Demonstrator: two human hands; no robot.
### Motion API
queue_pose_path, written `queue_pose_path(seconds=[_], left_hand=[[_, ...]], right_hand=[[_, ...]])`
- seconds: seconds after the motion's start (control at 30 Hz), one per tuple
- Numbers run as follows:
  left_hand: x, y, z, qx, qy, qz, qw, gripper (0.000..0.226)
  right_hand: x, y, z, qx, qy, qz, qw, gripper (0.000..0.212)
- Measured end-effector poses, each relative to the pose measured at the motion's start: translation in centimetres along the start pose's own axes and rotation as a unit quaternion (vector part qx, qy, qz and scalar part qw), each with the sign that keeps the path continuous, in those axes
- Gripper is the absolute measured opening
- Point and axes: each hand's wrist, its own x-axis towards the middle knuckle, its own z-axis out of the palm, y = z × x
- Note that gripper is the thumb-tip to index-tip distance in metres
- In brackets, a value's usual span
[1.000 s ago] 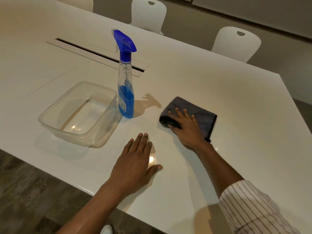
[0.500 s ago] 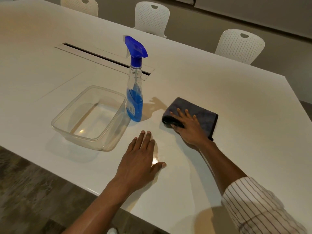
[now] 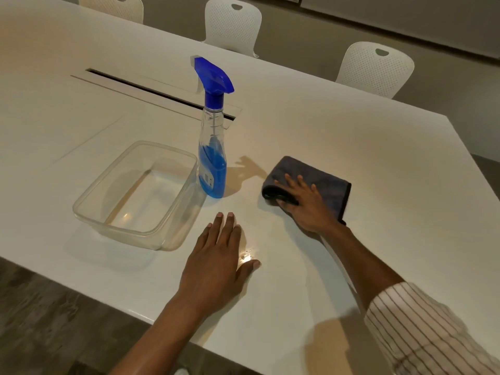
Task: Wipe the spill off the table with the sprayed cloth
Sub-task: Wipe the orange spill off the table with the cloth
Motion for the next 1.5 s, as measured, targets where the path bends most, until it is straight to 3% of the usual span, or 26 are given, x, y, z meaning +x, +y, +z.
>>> queue_pose_path(seconds=[0.23,0.43,0.6,0.87,1.17,1.33,1.5], left_hand=[[0.0,-0.1,0.1,0.002,0.002,0.002,1.0,0.089],[0.0,0.1,-0.3,0.009,-0.005,0.0,1.0,0.088],[0.2,0.4,-0.3,0.007,-0.005,-0.003,1.0,0.085],[-3.8,-0.6,-1.0,-0.004,-0.012,-0.004,1.0,0.098],[-9.3,-2.1,-1.4,0.0,-0.003,-0.029,1.0,0.093],[-9.2,-2.2,-1.0,0.023,-0.013,-0.034,0.999,0.094],[-9.2,-2.4,-0.8,0.028,-0.002,-0.023,0.999,0.094]], right_hand=[[-6.6,-3.1,1.8,0.036,-0.004,-0.115,0.993,0.062],[-8.4,3.1,0.2,0.051,0.01,-0.039,0.998,0.062],[-4.4,1.8,0.6,-0.006,0.03,0.008,1.0,0.058],[-12.6,-3.8,2.3,-0.009,0.012,-0.087,0.996,0.065],[-11.8,-4.9,2.7,0.022,0.009,-0.05,0.998,0.059],[-13.3,-9.3,3.7,0.007,-0.017,-0.128,0.992,0.072],[-17.6,-8.3,3.7,0.003,-0.047,-0.165,0.985,0.069]])
